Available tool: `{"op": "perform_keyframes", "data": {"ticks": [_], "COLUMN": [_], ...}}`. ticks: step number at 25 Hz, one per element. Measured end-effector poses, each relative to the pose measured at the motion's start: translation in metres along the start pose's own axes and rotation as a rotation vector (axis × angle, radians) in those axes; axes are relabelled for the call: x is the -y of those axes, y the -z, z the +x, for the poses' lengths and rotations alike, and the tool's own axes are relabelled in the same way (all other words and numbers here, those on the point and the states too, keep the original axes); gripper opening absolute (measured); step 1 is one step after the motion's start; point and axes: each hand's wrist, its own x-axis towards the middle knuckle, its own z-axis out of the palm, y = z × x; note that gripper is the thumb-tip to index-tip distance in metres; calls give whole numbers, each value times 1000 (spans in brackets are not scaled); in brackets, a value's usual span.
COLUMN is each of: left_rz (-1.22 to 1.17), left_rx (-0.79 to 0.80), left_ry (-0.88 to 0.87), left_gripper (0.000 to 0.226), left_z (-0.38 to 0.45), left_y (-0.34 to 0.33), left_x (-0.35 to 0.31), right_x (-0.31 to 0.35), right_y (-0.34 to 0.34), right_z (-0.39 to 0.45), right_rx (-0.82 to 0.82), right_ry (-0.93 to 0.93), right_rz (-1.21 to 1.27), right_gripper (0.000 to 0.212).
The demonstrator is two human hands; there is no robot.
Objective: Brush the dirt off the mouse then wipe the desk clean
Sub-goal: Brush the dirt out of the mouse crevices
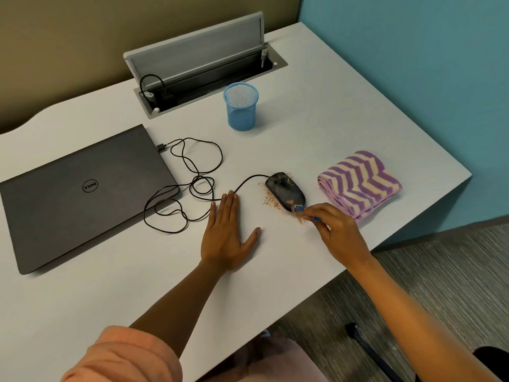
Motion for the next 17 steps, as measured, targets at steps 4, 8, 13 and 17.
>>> {"op": "perform_keyframes", "data": {"ticks": [4, 8, 13, 17], "left_rz": [6, 7, 10, 3], "left_rx": [9, 9, 17, 7], "left_ry": [-3, -5, -4, -11], "left_gripper": [93, 93, 93, 93], "left_z": [0, 0, 0, -1], "left_y": [1, 2, 2, 2], "left_x": [0, 0, 0, 0], "right_x": [4, 1, 3, 9], "right_y": [-4, -8, -6, -14], "right_z": [16, -4, 17, 14], "right_rx": [-117, -71, -160, -96], "right_ry": [-76, -54, -66, -78], "right_rz": [40, 42, 45, 69], "right_gripper": [24, 25, 23, 23]}}
